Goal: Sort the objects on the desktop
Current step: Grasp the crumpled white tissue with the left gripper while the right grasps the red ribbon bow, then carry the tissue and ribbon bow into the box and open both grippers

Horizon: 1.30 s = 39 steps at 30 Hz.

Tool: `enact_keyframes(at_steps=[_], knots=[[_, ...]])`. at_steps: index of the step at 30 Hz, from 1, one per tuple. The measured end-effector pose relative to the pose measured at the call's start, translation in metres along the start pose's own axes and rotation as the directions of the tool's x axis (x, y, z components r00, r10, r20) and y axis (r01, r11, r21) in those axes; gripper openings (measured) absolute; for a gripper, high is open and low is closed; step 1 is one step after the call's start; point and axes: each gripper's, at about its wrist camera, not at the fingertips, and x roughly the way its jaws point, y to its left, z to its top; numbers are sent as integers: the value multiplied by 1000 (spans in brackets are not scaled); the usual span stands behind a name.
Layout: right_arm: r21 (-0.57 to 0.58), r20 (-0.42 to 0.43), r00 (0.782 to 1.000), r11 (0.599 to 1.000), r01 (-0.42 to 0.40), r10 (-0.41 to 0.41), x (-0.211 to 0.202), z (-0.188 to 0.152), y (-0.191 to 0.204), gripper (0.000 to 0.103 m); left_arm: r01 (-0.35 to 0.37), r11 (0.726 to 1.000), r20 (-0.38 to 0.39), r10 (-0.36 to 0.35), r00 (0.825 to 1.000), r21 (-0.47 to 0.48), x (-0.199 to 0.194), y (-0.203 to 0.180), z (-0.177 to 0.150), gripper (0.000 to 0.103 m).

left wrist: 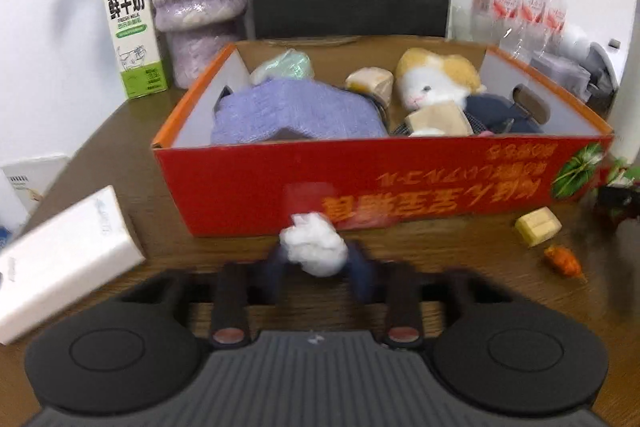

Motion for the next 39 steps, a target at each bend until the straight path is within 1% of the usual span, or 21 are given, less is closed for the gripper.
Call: enact_keyframes(at_steps=[2,4,5,7,11,13,15,17,19,22,24,28,34,39], knots=[[-1,10,1000,1000,-15,15,-5,-5,1,49,4,1000,18,-4,1000,16,-4,-2,-6,24],[0,8,1000,1000,-24,24,-13,-7,3,49,-12,999,34,11,999,41,-10,-6,-14,23],[0,12,1000,1000,-28,28,-22,-10,5,49,-17,999,34,16,999,42,-16,-6,-18,22],[-1,38,998,999,-41,41,-43,-16,10,49,-3,1000,21,3,1000,11,-31,-3,-25,21],[-19,62,991,993,-115,116,-97,-44,30,49,65,997,72,-62,995,-50,-91,-1,-51,21],[-31,65,986,988,-153,155,-120,-58,41,49,80,995,103,-74,992,-61,-120,-3,-64,22],[-32,74,980,982,-185,187,-144,-76,52,49,77,995,125,-69,990,-61,-148,-6,-80,22],[-41,77,973,975,-217,219,-163,-96,63,49,82,994,121,-73,990,-70,-170,-8,-97,22],[-80,68,970,970,-228,233,-180,-113,76,49,87,994,122,-78,989,-66,-189,-11,-116,22],[-126,62,967,963,-237,246,-202,-133,88,49,71,996,118,-65,991,-45,-210,-16,-141,22],[-147,79,966,962,-232,245,-217,-144,94,49,77,997,122,-72,990,-33,-221,-17,-153,22],[-169,123,963,961,-219,241,-238,-151,97,49,109,994,126,-105,986,-24,-235,-17,-164,22],[-157,192,957,969,-188,217,-252,-142,94,49,104,995,175,-100,979,-12,-248,-12,-160,22],[-157,202,955,970,-185,215,-248,-138,91,49,103,995,181,-98,979,-18,-244,-9,-155,22]])
